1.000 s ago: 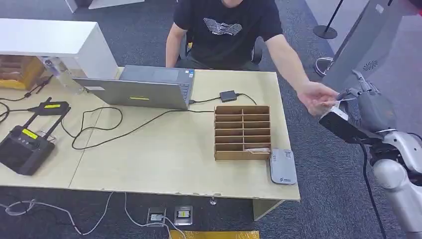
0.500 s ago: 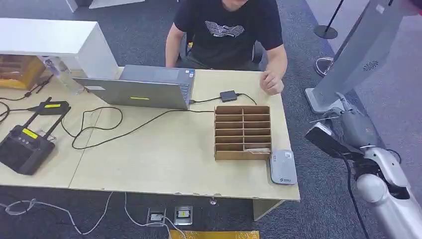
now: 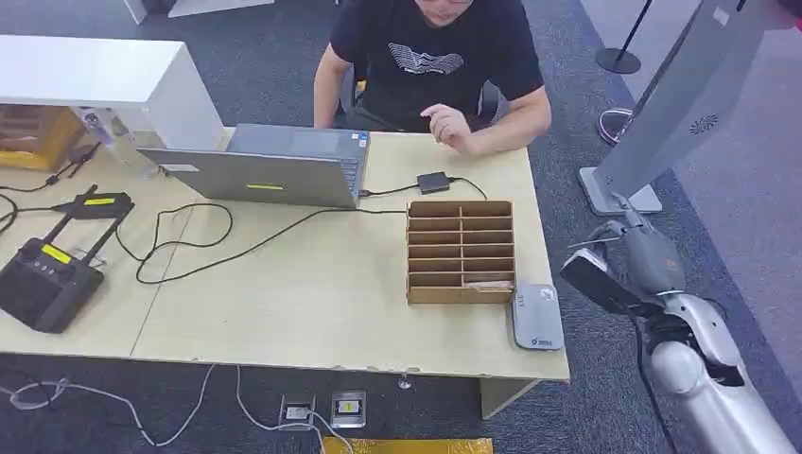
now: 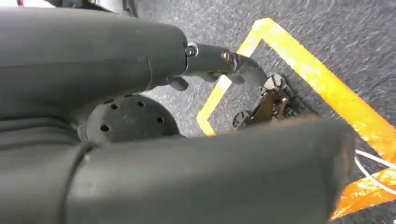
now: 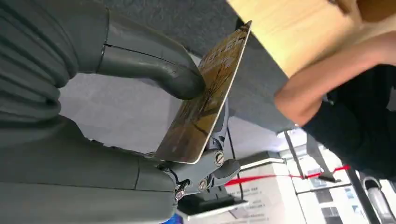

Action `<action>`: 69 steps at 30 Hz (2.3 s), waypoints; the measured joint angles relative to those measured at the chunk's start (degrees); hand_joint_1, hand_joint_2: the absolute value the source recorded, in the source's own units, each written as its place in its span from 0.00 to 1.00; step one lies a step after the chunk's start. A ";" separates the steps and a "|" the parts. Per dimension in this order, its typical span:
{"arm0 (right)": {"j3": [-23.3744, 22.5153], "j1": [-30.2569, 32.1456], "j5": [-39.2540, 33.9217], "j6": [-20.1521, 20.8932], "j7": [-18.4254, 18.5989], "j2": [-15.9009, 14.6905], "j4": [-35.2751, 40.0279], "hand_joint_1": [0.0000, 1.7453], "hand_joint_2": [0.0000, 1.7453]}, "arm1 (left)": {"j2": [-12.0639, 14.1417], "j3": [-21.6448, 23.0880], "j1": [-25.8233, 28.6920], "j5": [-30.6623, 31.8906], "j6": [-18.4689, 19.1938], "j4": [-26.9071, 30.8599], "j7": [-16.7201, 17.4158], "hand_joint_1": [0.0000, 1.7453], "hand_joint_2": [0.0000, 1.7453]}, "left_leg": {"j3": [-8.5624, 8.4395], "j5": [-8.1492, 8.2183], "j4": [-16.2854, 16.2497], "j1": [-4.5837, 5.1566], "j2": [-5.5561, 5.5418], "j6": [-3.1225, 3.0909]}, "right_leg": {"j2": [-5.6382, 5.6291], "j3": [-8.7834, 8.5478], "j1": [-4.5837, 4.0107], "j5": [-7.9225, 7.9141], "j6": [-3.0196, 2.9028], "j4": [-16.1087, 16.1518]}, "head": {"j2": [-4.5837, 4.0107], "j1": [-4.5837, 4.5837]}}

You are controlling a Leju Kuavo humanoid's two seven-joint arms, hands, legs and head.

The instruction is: Pass the card to the sensor for recognition and then transmit it.

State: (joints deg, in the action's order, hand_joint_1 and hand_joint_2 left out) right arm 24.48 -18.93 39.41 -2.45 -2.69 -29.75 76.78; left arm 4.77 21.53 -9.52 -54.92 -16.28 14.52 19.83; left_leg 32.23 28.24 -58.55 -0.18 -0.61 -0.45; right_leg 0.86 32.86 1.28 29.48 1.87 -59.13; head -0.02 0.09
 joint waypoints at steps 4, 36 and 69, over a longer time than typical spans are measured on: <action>1.33 -0.10 -0.44 -0.89 -1.05 1.72 -2.77 1.00 1.00 | 0.72 0.09 0.49 0.96 3.15 1.11 0.83 0.00 0.00 | 0.03 0.00 0.00 -0.01 -0.05 0.01 | 0.04 -0.01 -0.01 0.01 -0.01 0.00 | 0.00 0.04; 0.63 -5.81 4.64 1.77 -1.53 9.50 -17.09 1.00 1.00 | 3.34 8.70 2.75 1.09 7.84 6.91 4.79 0.00 0.00 | -0.06 0.03 -0.01 -0.03 0.12 0.14 | -0.19 0.01 -0.03 0.01 -0.04 0.00 | 0.00 0.04; -9.05 7.53 -1.99 4.04 4.46 -2.80 -3.89 1.00 1.00 | 2.56 8.68 1.41 0.30 6.05 5.22 -1.18 0.00 0.00 | -0.11 0.09 -0.01 -0.05 0.23 0.15 | -0.27 -0.01 -0.04 -0.03 -0.13 0.05 | 0.00 0.02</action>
State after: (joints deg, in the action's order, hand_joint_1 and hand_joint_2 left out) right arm 15.43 -11.39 37.42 1.60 1.77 -32.55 72.89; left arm 7.32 30.21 -8.11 -54.62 -10.23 19.74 18.64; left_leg 32.13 28.33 -58.56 -0.23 -0.37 -0.30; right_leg 0.59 32.85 1.24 29.46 1.75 -59.08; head -0.02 0.11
